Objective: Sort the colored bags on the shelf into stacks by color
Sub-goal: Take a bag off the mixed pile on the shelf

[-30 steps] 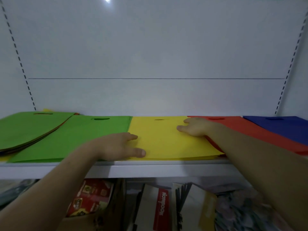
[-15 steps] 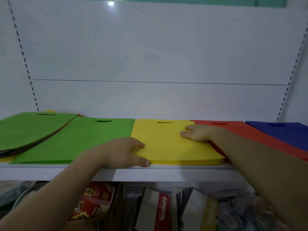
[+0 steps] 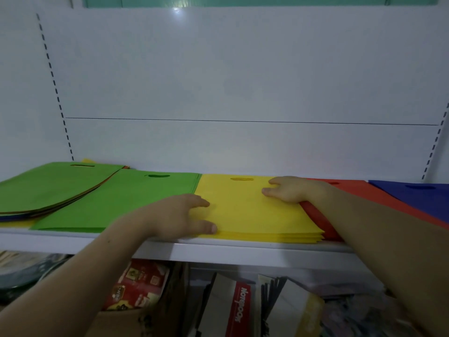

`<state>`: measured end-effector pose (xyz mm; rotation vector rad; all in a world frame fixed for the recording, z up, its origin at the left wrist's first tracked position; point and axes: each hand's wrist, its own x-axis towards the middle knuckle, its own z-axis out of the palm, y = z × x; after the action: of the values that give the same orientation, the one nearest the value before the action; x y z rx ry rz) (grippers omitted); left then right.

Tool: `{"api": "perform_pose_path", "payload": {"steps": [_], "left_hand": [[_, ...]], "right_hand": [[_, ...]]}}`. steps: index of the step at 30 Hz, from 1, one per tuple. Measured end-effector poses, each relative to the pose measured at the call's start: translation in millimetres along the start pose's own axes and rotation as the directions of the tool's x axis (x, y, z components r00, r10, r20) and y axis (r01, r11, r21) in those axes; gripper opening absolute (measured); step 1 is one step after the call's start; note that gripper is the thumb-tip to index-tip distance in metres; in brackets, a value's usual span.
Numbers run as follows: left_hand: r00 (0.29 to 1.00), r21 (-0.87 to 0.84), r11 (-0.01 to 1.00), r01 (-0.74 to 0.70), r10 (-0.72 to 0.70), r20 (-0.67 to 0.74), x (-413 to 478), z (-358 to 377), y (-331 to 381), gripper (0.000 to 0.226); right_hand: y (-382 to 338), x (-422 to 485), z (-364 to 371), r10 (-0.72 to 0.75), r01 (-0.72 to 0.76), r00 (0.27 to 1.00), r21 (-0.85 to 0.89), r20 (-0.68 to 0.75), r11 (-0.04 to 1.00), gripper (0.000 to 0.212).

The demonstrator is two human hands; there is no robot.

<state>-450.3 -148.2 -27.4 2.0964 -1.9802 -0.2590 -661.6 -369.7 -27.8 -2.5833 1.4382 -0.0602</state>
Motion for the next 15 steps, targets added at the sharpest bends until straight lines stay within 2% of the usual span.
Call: {"api": "perform_pose_path", "payload": {"steps": [6,15], "left_hand": [[0.994,-0.074,0.995,0.067,-0.073,-0.087,-6.4,1.3,5.9,0.070],[0.970,-0.080,0.987,0.142,-0.155,-0.187,-34.0,-10.9,-16.8,0.066]], "right_hand": [[-14.8,6.8,-4.8,-0.089,0.092,0.994,0.038,-0.064,0.995,0.074],[-70.2,-5.1,-10.8,-0.204,0.216,0.970,0.079,-0.135,0.973,0.073]]}}
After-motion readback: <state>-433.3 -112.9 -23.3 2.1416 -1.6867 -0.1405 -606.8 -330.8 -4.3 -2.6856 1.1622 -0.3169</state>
